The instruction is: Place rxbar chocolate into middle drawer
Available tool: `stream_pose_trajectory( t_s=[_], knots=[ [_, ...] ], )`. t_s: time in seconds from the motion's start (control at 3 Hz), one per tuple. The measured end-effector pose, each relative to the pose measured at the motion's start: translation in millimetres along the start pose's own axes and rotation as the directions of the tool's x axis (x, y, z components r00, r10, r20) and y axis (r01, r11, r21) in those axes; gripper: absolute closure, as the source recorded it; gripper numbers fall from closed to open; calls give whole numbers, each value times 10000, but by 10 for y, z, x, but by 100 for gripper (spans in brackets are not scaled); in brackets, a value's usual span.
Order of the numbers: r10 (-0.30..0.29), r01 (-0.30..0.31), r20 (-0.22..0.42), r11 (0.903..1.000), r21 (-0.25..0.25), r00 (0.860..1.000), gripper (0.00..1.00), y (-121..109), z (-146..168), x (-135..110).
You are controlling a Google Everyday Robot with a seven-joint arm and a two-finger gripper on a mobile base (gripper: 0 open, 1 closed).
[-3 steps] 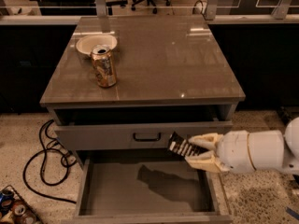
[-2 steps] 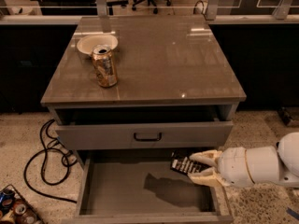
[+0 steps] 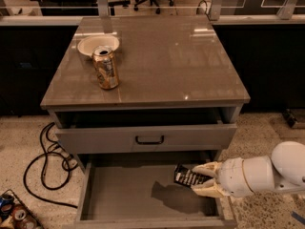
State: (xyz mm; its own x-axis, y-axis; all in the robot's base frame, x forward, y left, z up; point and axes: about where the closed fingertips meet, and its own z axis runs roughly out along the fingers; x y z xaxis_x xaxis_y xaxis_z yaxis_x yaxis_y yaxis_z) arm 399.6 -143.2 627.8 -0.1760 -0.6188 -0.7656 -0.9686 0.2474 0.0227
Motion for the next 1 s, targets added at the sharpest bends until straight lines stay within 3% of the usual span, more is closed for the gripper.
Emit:
stream_pose_trajectory(
  t_s=[0.33,0.67,1.0],
  knots=[
    [135,-137,-58,9991,-396,9999,100,-44,269,22],
    [655,-678,-214,9883,-1366,9976,100,-39,1026,211],
    [1065,-1094,-263,9792,-1711,9940,100,-42,1467,340]
  ],
)
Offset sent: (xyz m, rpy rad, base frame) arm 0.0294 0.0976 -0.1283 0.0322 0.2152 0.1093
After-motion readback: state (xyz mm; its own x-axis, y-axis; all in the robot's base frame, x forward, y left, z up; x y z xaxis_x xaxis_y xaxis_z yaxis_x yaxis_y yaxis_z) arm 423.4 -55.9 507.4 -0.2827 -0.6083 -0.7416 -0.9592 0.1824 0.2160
